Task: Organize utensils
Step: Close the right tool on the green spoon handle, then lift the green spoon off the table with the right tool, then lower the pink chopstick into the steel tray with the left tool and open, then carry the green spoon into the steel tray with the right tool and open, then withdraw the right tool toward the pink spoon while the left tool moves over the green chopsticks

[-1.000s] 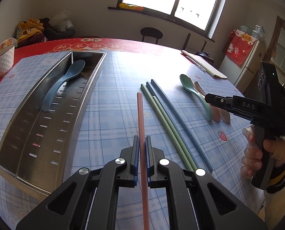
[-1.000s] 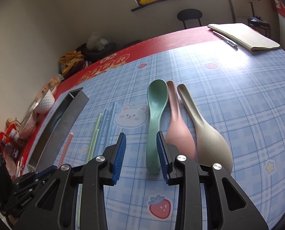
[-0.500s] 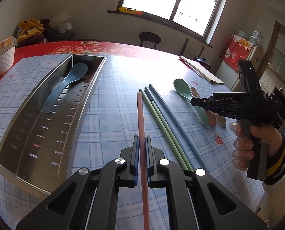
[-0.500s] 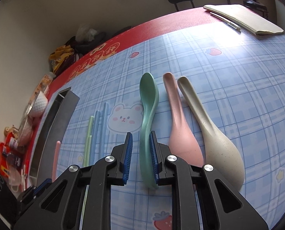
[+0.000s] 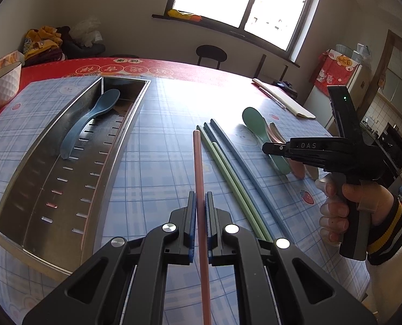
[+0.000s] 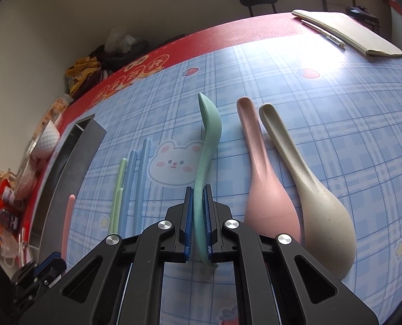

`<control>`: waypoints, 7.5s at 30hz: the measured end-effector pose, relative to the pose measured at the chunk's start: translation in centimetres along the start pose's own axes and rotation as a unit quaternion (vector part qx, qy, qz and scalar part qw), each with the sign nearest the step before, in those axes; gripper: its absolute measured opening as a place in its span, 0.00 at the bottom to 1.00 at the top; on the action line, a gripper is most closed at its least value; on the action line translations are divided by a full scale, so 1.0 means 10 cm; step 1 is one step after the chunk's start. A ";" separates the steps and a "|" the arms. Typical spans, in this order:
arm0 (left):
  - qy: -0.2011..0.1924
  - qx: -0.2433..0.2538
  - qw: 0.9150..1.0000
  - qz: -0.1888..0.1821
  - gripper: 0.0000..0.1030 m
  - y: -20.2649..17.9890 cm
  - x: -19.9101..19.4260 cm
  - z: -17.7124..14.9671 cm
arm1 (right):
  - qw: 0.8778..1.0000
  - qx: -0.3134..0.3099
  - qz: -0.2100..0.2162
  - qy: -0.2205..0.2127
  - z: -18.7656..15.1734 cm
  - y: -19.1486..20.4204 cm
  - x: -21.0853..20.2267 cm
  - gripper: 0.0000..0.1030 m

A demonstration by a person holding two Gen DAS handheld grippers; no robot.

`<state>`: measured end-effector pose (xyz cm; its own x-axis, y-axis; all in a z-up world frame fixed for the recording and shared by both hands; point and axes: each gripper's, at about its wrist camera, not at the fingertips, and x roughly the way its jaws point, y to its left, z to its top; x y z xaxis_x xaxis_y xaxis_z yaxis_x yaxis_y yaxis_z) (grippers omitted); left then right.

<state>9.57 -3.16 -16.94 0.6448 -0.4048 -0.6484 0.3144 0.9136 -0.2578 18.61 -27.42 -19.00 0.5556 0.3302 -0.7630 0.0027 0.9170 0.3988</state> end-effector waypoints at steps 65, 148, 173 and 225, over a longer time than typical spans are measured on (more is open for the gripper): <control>0.129 0.026 0.988 0.087 0.06 0.80 0.58 1.14 | 0.987 -0.015 0.130 -0.097 -0.39 0.30 -0.35 0.07; -0.172 -0.059 0.982 0.043 0.94 1.69 -0.97 0.24 | 0.972 0.197 0.117 0.049 0.00 2.11 0.86 0.07; -0.168 -0.061 0.983 0.040 0.94 1.71 -0.94 0.25 | 0.992 0.065 0.093 -0.050 0.09 1.91 0.33 0.34; 0.053 0.040 0.997 0.046 0.29 -0.38 0.55 0.37 | 0.980 -0.012 0.012 -0.200 -0.35 -0.23 -0.86 0.52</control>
<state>14.55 -8.99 -16.88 0.5978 -0.3084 -0.7399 0.3147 0.9392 -0.1372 10.96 -31.55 -15.12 0.8362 0.2417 -0.4924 -0.0309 0.9170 0.3976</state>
